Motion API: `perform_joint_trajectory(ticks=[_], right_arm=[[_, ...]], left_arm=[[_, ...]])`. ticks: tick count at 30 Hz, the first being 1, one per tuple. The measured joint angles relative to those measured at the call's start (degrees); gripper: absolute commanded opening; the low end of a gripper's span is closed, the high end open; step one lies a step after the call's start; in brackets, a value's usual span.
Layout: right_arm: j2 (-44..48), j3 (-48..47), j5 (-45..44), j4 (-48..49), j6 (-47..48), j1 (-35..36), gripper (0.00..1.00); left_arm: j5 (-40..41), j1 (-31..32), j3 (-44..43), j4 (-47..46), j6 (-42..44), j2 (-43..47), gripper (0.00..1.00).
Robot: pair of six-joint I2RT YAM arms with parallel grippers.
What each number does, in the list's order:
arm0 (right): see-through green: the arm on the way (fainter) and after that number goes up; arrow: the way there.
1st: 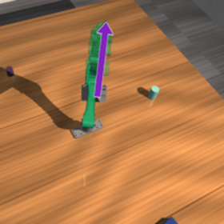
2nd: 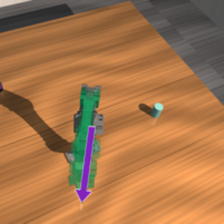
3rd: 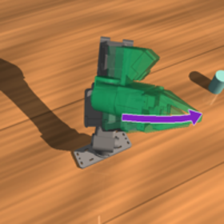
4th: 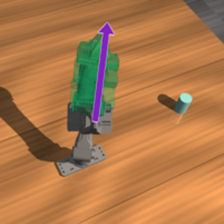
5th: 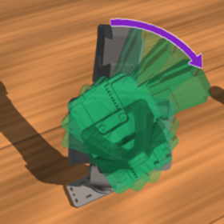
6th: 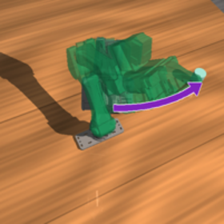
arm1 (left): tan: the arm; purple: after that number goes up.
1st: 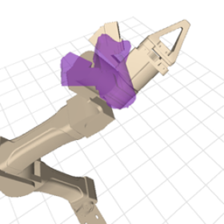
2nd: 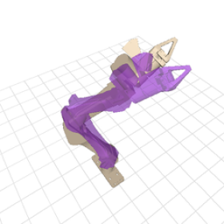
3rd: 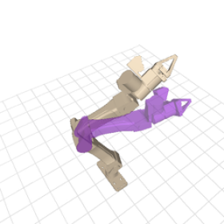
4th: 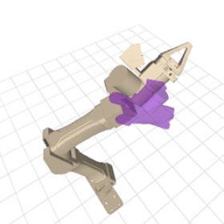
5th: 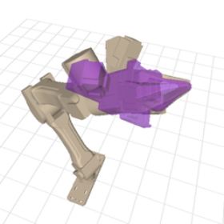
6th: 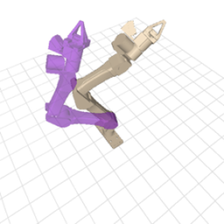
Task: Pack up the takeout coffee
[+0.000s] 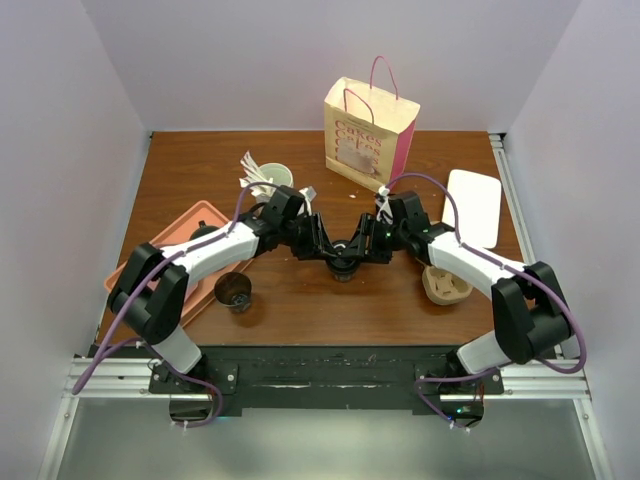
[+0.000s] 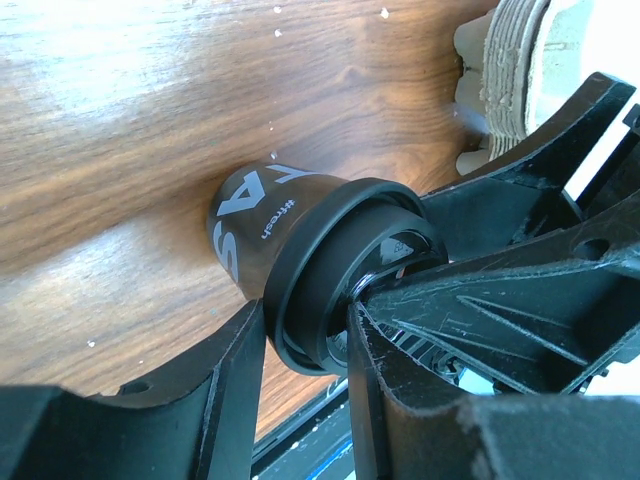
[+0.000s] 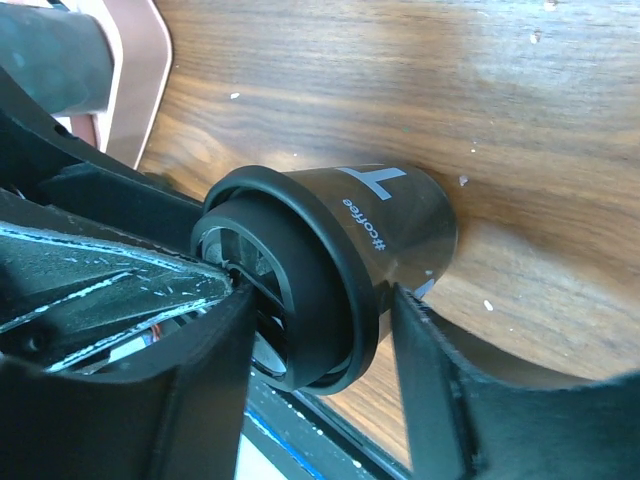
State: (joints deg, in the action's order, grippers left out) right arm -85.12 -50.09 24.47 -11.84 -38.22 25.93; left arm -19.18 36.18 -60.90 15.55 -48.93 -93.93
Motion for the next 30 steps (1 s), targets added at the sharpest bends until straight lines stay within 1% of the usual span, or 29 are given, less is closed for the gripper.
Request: perform_joint_trajectory(ticks=[3,7,11,16,20,24,25,28,30], right_arm=[[0.0,0.0,0.3,0.0,0.9,0.0,0.47],[-1.6,-1.0,2.3,-0.1,3.3,-0.1,0.47],[-5.3,-3.5,7.2,-0.4,6.4,-1.1,0.47],[-8.2,-6.2,12.3,-2.7,11.6,-2.0,0.48],[-10.3,-9.6,13.3,-5.5,16.0,-2.0,0.48],[-10.9,-10.9,13.3,-6.8,17.9,-2.0,0.48],[-10.9,-11.1,13.3,-7.0,18.1,-2.0,0.47],[-11.3,-12.2,13.2,-8.5,18.8,-2.0,0.47],[-12.0,-13.2,13.2,-9.5,19.5,-2.0,0.47]], left_arm=[[0.1,0.0,0.0,0.4,0.7,0.4,0.41],[0.0,0.0,-1.8,3.0,5.1,0.4,0.42],[0.4,-0.2,-5.0,7.7,10.5,-0.3,0.43],[-0.8,-1.1,-7.0,10.9,16.0,-0.5,0.44],[-3.8,-2.5,-7.5,12.7,20.4,-0.5,0.45],[-8.0,-4.0,-6.7,12.0,21.6,-0.5,0.48],[-9.0,-4.3,-6.3,11.6,21.6,-0.5,0.48],[-10.7,-4.6,-5.9,11.4,21.7,-0.5,0.55],[-11.2,-4.7,-5.9,11.3,22.2,-0.5,0.63]])
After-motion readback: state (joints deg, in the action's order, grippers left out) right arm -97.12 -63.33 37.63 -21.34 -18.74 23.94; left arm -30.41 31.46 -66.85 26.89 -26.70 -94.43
